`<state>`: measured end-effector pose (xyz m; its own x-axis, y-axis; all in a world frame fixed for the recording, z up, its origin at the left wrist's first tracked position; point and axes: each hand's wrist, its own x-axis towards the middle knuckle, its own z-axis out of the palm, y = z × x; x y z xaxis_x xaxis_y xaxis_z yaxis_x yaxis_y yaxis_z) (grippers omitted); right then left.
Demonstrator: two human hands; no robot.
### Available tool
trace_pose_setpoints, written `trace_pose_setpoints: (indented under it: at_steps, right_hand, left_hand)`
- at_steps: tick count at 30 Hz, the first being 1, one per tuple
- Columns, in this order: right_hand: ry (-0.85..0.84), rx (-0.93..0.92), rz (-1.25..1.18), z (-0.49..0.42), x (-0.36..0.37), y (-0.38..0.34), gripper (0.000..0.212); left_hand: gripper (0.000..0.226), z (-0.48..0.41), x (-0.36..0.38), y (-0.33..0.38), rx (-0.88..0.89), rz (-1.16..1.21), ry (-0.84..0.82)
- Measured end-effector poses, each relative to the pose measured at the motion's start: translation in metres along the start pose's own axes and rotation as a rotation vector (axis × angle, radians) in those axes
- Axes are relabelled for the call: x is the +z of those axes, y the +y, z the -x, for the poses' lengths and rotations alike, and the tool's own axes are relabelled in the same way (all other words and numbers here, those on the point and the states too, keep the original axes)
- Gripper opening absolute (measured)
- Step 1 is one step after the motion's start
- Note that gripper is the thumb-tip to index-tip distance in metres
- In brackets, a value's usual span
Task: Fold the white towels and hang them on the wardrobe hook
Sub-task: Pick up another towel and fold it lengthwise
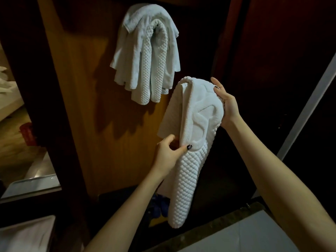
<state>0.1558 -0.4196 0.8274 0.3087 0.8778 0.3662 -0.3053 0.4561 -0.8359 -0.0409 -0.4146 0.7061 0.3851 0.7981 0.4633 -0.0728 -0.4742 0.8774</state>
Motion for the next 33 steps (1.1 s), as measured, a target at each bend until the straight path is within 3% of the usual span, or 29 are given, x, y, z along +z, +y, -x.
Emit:
trace_pose_setpoints:
  at_steps: [6, 14, 16, 20, 24, 26, 28, 29, 33]
  right_hand:
    - [0.018, -0.006, -0.008, -0.003, -0.004, 0.003, 0.032]
    - [0.014, -0.025, -0.007, -0.003, -0.006, 0.005, 0.034]
    - [0.010, -0.029, -0.005, -0.004, -0.006, 0.004, 0.036]
    - [0.004, -0.017, -0.018, -0.003, -0.004, 0.006, 0.033]
    - [0.011, 0.004, 0.015, -0.002, -0.007, 0.009, 0.032]
    - [0.021, 0.008, 0.025, -0.001, -0.008, 0.010, 0.031]
    - [0.046, 0.012, 0.030, -0.001, -0.008, 0.011, 0.029]
    - [0.059, 0.013, 0.031, 0.000, -0.008, 0.012, 0.028]
    - [0.085, 0.021, 0.042, 0.001, -0.010, 0.014, 0.026]
  left_hand:
    - [0.022, 0.003, 0.003, 0.000, 0.250, -0.122, 0.114]
    - [0.022, 0.003, 0.011, -0.002, 0.248, -0.171, 0.142]
    - [0.018, 0.002, 0.008, -0.004, 0.189, -0.101, 0.032]
    - [0.036, -0.007, 0.003, -0.008, -0.014, 0.000, -0.100]
    - [0.025, -0.009, -0.006, -0.010, -0.172, 0.067, -0.301]
    - [0.043, -0.010, -0.010, -0.018, -0.227, 0.028, -0.414]
    - [0.073, -0.010, -0.011, -0.023, -0.243, -0.006, -0.426]
    - [0.074, -0.011, -0.012, -0.024, -0.243, -0.027, -0.395]
    - [0.042, -0.014, -0.013, -0.021, -0.158, -0.163, -0.233]
